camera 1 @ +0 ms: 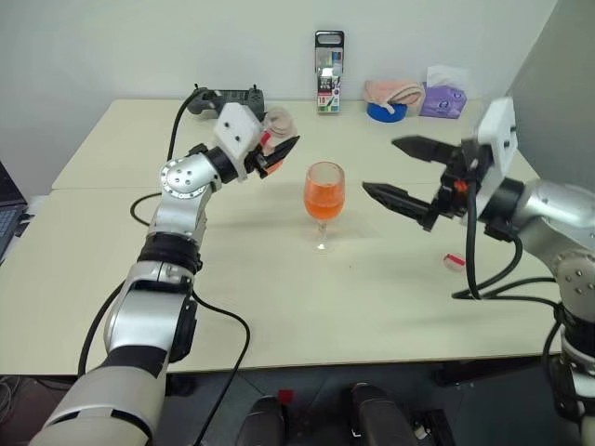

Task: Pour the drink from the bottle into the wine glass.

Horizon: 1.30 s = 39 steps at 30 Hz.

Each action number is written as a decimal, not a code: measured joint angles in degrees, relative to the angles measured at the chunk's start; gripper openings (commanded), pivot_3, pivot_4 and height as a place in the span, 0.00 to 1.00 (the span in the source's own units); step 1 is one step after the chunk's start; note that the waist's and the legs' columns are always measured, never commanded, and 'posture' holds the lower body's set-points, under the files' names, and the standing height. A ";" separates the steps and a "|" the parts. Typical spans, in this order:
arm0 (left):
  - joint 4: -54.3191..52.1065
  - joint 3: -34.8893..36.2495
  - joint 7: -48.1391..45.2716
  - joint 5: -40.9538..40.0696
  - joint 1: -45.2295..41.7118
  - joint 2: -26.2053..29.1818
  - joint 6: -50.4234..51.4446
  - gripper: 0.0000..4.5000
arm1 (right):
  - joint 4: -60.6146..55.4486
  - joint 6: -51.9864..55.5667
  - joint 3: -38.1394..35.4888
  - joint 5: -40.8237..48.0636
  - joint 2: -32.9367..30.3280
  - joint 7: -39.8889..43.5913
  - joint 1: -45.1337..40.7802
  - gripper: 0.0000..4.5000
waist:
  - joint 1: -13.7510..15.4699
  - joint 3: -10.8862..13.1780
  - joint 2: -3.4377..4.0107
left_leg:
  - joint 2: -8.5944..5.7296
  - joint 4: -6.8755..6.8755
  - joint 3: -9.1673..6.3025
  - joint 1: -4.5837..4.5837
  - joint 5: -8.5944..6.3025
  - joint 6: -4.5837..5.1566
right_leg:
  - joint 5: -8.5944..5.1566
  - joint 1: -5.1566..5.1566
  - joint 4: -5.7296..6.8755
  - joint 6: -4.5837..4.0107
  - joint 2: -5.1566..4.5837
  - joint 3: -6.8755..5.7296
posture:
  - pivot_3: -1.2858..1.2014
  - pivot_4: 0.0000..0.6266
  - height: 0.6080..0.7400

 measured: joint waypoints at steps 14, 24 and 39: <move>-17.67 11.54 18.66 -3.36 13.13 -1.51 24.32 0.48 | 5.04 -0.14 10.54 -4.02 4.56 5.50 -5.21 1.00 | 1.34 -0.01 -0.02 | -0.07 0.09 -0.04 0.03 0.00 -0.02 | 0.00 -0.02 0.25 -0.01 -0.13 -0.06 | 0.52 0.24 1.00; -14.88 14.06 19.65 -4.87 17.98 -2.89 17.67 0.78 | 5.70 -0.46 10.61 -5.10 4.53 7.76 -5.40 1.00 | 1.17 -0.02 -0.02 | -0.05 0.04 -0.02 0.12 0.00 -0.02 | 0.00 -0.01 0.29 -0.02 -0.10 -0.04 | 0.52 0.24 1.00; -20.29 14.14 22.27 -5.07 22.18 -2.73 24.03 0.99 | 5.73 -0.47 10.62 -7.07 4.57 8.96 -5.40 1.00 | 1.13 -0.02 -0.02 | -0.05 0.00 0.01 0.15 0.00 -0.02 | 0.00 0.00 0.25 -0.01 -0.10 -0.03 | 0.52 0.24 1.00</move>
